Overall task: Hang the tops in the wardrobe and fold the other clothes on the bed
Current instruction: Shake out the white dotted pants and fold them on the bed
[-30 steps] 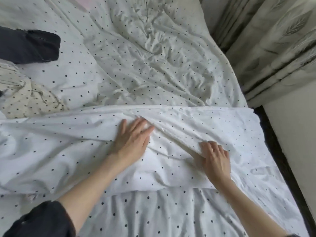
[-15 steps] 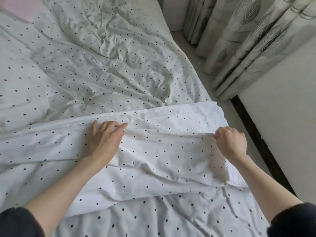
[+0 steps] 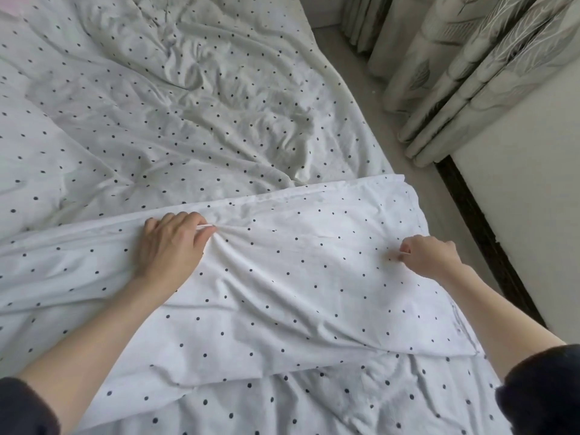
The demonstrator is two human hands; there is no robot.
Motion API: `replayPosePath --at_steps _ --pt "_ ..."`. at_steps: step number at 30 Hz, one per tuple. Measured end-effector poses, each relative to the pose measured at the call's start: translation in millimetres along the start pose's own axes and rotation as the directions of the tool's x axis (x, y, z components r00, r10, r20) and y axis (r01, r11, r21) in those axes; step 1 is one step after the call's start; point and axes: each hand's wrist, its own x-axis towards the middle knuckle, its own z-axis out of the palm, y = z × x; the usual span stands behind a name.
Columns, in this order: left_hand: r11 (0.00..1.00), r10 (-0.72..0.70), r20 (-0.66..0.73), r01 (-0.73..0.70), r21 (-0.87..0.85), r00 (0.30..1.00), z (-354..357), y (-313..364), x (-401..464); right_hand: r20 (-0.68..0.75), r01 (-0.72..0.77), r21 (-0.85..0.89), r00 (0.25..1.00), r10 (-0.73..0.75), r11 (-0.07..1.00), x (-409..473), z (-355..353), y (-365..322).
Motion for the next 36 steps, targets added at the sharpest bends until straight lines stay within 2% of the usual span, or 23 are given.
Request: replayPosePath --at_steps 2,5,7,11,14,18,23,25,27,30,32,36 --pt "1.0 0.009 -0.032 -0.009 0.017 0.999 -1.2 -0.6 -3.1 -0.164 -0.001 -0.009 0.986 0.0 1.0 0.6 -1.9 1.6" --pt "0.999 0.038 -0.092 -0.04 -0.024 0.995 -5.6 -1.3 -2.4 -0.445 -0.018 0.015 0.895 0.023 1.0 5.6 -18.3 -2.7" --pt "0.999 0.028 -0.137 -0.032 -0.025 0.99 -9.2 -2.4 2.9 -0.527 -0.006 0.1 0.848 0.058 0.995 13.5 -36.4 -8.5" --pt "0.998 -0.054 -0.209 0.062 0.029 0.976 -12.4 -5.8 22.4 -0.585 0.062 0.234 0.806 0.09 0.97 36.3 -68.9 -29.1" --pt "0.985 -0.128 -0.141 0.142 0.097 0.982 -5.3 -12.3 36.5 -0.583 0.07 0.288 0.804 0.117 0.955 53.4 -75.8 -45.9" --pt "0.976 -0.183 -0.005 0.182 0.119 0.983 5.3 -23.5 37.8 -0.494 0.085 0.382 0.86 0.126 0.92 58.1 -61.0 -62.8" --pt "0.982 -0.11 0.001 0.108 0.153 0.994 -8.3 -34.0 5.5 -0.496 0.273 0.362 0.866 -0.064 0.891 24.4 -19.5 -108.6" --pt "0.982 -0.12 0.075 0.108 0.153 0.99 -18.2 -44.7 -14.3 -0.481 0.353 0.33 0.861 -0.166 0.875 10.6 -0.4 -124.1" --pt "0.974 -0.158 0.186 0.122 0.19 0.97 -28.4 -63.8 -32.9 -0.397 0.304 0.364 0.906 -0.149 0.88 7.0 12.9 -125.3" --pt "0.944 -0.274 0.272 0.204 0.259 0.922 -41.7 -107.6 -50.8 -0.318 0.174 0.458 0.948 -0.022 0.872 3.9 10.6 -127.4" --pt "0.927 -0.352 0.311 0.283 0.246 0.883 -42.3 -130.1 -54.2 -0.339 0.21 0.445 0.939 -0.054 0.871 -7.1 5.2 -141.3" --pt "0.913 -0.401 0.331 0.341 0.224 0.855 -52.6 -160.5 -77.2 -0.412 0.436 0.321 0.864 -0.29 0.841 -61.4 7.5 -214.7"
